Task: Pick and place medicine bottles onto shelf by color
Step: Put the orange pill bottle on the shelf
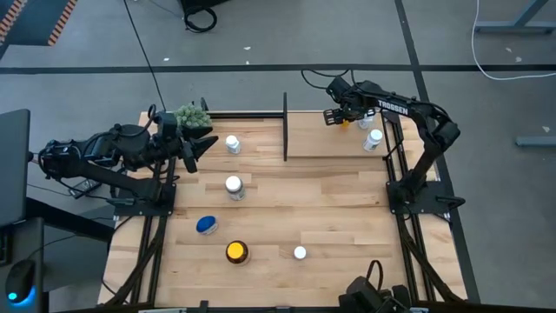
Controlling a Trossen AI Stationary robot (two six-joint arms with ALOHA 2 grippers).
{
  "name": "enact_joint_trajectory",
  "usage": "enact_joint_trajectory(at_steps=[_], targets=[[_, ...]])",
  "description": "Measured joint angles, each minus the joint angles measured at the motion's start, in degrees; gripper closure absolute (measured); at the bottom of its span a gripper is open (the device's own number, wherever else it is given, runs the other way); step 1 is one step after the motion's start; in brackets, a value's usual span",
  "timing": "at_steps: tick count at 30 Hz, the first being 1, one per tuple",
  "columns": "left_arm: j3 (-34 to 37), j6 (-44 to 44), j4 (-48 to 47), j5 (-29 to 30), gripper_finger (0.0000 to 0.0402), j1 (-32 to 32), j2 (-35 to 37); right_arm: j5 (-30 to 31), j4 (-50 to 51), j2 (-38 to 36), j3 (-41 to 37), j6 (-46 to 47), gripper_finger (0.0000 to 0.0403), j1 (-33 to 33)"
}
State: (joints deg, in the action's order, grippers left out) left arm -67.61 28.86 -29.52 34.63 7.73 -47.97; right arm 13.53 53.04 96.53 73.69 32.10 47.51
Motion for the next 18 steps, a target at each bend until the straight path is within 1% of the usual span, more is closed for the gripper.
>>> enact_joint_trajectory(at_steps=[5, 13, 18], targets=[[0.0, -0.1, 0.0, 0.0, 0.0193, 0.0, 0.0, -0.2, 0.0, 0.0, 0.0, 1.1, 0.0200, 0.0], [0.0, -0.1, 0.0, 0.0, 0.0190, 0.0, 0.0, -0.2, 0.8, 0.0, 0.0, 1.6, 0.0148, 0.0], [0.0, 0.0, 0.0, 0.0, 0.0190, 0.0, 0.0, -0.2, 1.1, 0.0, -0.1, 1.5, 0.0136, 0.0]])
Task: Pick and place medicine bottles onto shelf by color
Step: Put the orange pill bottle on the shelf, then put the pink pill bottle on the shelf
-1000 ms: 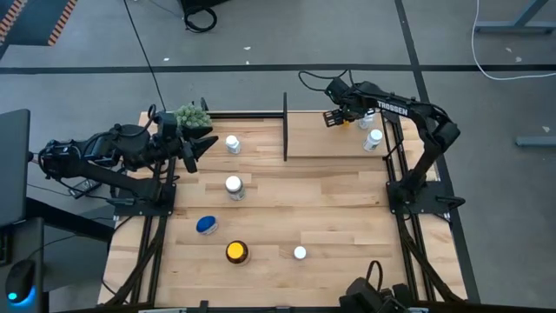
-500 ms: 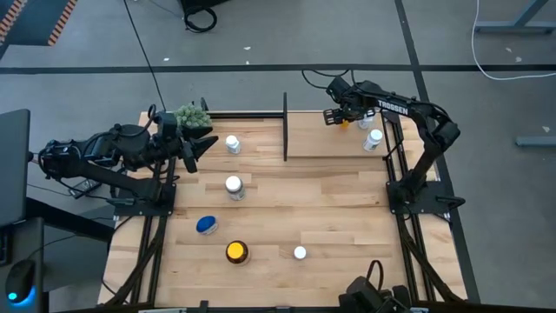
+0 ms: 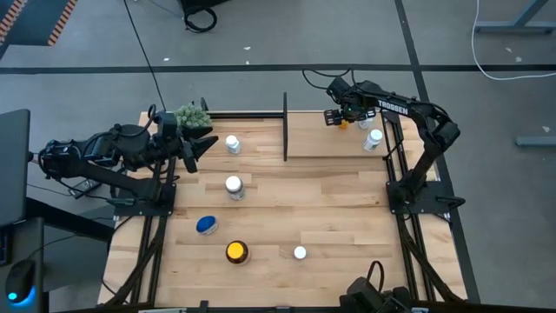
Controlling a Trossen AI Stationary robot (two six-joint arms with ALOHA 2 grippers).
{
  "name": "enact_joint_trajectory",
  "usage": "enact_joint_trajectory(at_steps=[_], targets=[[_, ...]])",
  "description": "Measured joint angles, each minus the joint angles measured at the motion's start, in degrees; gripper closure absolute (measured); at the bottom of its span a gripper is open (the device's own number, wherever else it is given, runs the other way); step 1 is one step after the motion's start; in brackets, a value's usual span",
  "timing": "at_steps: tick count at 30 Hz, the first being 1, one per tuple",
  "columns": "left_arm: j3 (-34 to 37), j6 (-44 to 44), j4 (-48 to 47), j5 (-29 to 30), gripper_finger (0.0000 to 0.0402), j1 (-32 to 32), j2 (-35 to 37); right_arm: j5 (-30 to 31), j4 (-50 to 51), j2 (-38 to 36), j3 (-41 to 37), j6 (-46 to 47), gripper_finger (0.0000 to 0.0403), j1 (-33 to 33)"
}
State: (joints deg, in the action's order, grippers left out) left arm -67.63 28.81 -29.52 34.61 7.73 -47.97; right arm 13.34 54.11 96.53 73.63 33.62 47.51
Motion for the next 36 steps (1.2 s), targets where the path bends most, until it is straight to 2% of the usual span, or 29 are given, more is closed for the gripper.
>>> enact_joint_trajectory(at_steps=[9, 14, 18, 22, 27, 29, 33, 36], targets=[[0.0, 0.1, 0.0, 0.0, 0.0187, 0.0, 0.0, -2.7, 6.6, -0.6, 0.0, -2.5, 0.0134, -0.6], [0.0, 0.0, 0.0, 0.0, 0.0187, 0.0, 0.0, -3.0, 9.7, -4.8, 0.0, -3.2, 0.0134, -3.4], [0.0, -0.1, 0.0, 0.0, 0.0186, 0.0, 0.0, -6.4, 9.4, -9.7, 0.0, -3.2, 0.0134, -8.2], [0.0, -0.1, 0.0, 0.0, 0.0186, 0.0, 0.0, -11.5, 9.2, -12.6, 0.0, -3.3, 0.0134, -16.1], [0.0, -0.1, 0.0, 0.0, 0.0188, 0.0, 0.0, -15.4, 3.9, -13.0, 0.0, -3.7, 0.0134, -30.7], [0.0, -0.1, 0.0, 0.0, 0.0188, 0.0, 0.0, -14.2, -0.7, -13.0, 0.0, -3.9, 0.0134, -37.1], [0.0, 0.0, -0.1, 0.0, 0.0187, 0.0, 0.0, -7.8, -8.7, -13.0, 0.0, -5.8, 0.0135, -48.4], [0.0, -0.1, -0.1, 0.0, 0.0187, -0.1, 0.0, -6.3, -11.7, -13.0, 0.0, -7.3, 0.0140, -55.1]])
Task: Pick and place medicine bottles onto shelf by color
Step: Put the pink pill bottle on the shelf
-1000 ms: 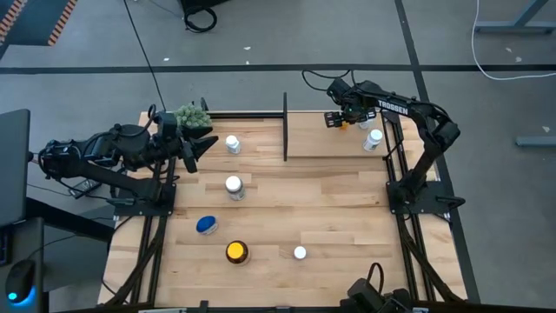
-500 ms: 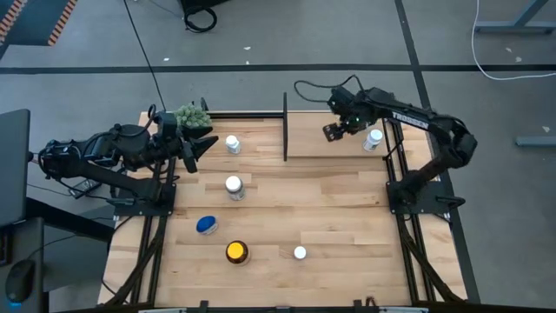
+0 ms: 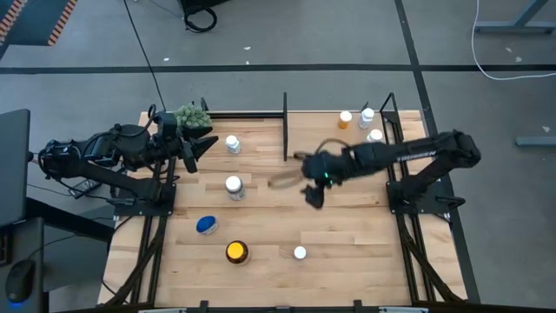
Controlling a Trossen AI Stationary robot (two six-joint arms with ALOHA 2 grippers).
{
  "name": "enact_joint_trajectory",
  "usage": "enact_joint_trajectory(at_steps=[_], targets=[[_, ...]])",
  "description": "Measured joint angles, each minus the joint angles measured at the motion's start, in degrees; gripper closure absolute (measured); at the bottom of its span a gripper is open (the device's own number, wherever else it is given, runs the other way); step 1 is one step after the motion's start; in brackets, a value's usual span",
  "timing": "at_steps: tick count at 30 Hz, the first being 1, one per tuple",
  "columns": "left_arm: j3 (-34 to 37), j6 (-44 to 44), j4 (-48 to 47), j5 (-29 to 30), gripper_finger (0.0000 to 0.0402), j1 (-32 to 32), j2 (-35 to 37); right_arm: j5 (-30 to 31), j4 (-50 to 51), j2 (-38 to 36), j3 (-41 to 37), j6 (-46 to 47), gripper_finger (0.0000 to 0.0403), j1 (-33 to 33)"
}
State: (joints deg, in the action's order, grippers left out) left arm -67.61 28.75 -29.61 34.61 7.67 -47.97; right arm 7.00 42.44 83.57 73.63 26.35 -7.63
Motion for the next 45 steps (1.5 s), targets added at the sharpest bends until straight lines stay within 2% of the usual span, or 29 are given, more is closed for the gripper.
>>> enact_joint_trajectory(at_steps=[9, 14, 17, 23, 34, 40, 45], targets=[[-0.1, 0.7, 0.9, 0.0, 0.0186, -0.7, -1.9, 3.0, -6.2, 0.0, 0.0, -0.8, 0.0149, -14.0], [0.0, 0.6, 2.2, -0.2, 0.0186, 0.5, -3.8, 11.2, -12.1, 1.4, 0.1, 6.0, 0.0150, -19.6], [-0.1, 0.6, 2.3, -2.0, 0.0186, 1.4, -4.2, 12.2, -12.1, 3.9, 0.1, 6.8, 0.0150, -21.3], [-0.1, 0.2, 2.2, -4.5, 0.0191, 4.3, -4.2, 8.5, -13.2, 11.6, 0.1, 9.1, 0.0138, -23.1], [-0.1, -0.9, 1.9, -4.5, 0.0188, 8.8, -4.2, 7.4, -14.1, 19.1, 0.1, 11.2, 0.0073, -23.0], [0.0, -0.9, 1.6, -4.5, 0.0188, 10.7, -4.2, 6.7, -14.9, 21.2, 0.0, 11.2, 0.0059, -24.0], [0.0, -0.9, 1.1, -4.5, 0.0191, 11.4, -4.2, 8.7, -14.7, 21.2, 0.0, 7.6, 0.0059, -24.0]])
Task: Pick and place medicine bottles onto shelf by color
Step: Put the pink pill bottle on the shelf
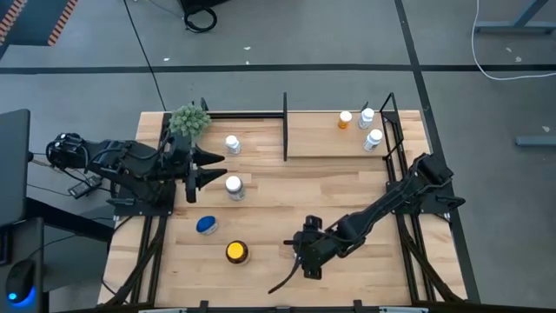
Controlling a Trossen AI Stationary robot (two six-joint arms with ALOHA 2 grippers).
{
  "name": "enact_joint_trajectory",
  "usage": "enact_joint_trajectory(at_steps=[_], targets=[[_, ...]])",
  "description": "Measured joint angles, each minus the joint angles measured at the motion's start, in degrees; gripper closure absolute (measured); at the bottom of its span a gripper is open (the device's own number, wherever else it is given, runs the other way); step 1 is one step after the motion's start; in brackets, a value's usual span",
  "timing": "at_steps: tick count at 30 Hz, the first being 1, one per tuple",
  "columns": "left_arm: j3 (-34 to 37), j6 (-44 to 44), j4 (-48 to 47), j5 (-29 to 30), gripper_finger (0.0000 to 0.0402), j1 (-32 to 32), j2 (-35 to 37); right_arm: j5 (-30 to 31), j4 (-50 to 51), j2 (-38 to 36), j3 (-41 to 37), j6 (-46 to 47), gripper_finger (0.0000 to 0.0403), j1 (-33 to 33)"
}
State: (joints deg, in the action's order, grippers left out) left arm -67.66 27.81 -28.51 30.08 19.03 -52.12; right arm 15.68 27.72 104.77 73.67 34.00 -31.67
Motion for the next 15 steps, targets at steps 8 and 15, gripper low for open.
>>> enact_joint_trajectory(at_steps=[8, 15], targets=[[0.0, 0.0, -0.4, 0.0, 0.0192, 0.0, 0.0, -0.6, -0.4, 1.3, 0.0, -2.6, 0.0061, -0.3], [0.0, 0.0, -0.7, 0.1, 0.0191, 0.0, 0.0, -1.6, -0.7, 3.0, -0.1, -3.3, 0.0061, -1.1]])
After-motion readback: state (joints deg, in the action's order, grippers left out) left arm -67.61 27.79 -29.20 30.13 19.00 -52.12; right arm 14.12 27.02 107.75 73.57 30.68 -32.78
